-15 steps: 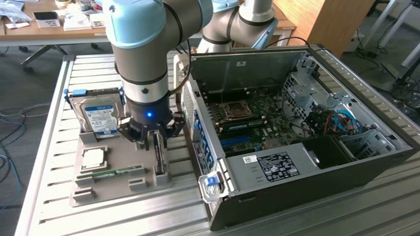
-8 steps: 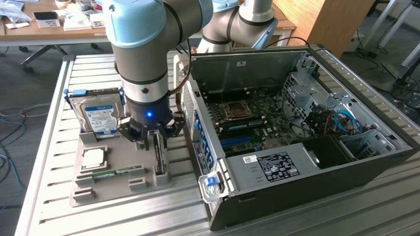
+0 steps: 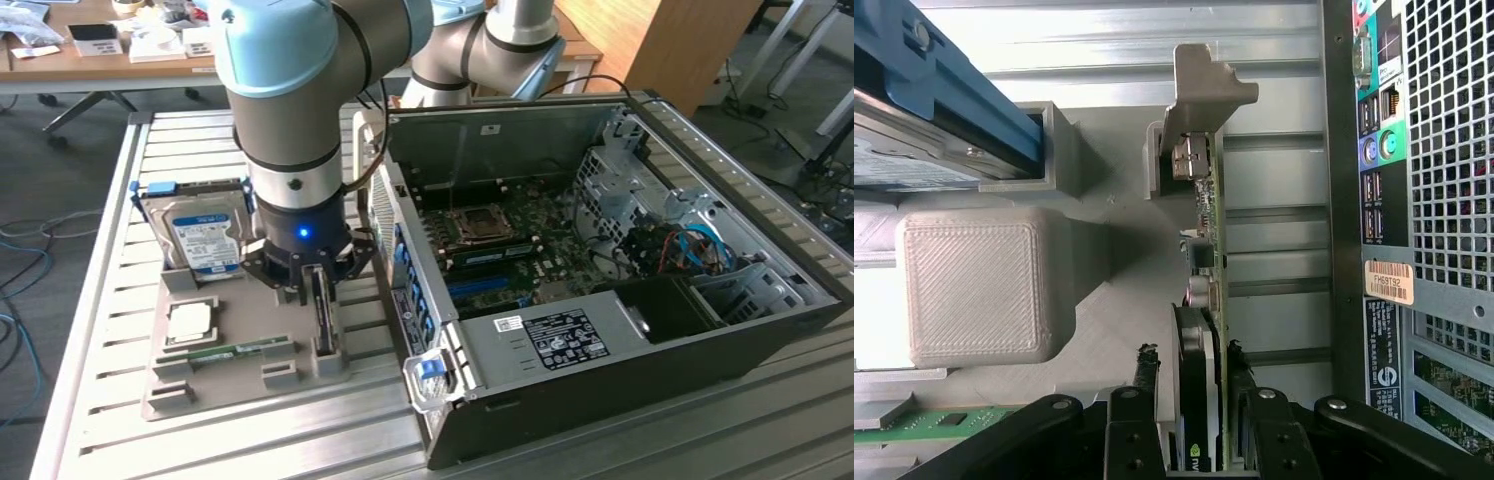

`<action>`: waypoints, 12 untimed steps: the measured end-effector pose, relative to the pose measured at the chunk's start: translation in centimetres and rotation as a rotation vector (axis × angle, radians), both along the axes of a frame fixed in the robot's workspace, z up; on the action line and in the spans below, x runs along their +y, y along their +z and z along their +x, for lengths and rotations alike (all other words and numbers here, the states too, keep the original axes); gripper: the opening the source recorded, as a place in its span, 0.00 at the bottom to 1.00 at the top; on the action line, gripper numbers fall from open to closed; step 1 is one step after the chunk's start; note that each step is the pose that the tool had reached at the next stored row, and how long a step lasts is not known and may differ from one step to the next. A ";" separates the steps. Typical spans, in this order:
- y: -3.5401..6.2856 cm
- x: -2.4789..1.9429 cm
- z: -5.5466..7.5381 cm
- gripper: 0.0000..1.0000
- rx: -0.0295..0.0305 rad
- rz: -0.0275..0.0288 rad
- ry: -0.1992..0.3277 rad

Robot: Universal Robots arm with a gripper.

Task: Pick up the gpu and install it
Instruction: 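Pick up the gpu and move the gpu toward the slot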

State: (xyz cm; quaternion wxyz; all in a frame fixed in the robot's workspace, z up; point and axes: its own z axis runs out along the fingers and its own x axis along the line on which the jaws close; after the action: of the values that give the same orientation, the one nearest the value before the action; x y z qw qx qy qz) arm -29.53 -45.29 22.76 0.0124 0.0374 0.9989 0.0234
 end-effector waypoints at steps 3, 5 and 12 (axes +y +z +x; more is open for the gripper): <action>0.00 0.00 0.1 0.39 0.0004 0.0000 0.000; 0.00 0.00 0.1 0.39 0.0013 0.0000 0.000; -0.01 0.01 0.1 0.39 0.0012 0.0002 0.000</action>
State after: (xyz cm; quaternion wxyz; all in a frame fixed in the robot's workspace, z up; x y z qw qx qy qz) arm -29.38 -45.28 22.76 0.0118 0.0375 0.9990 0.0235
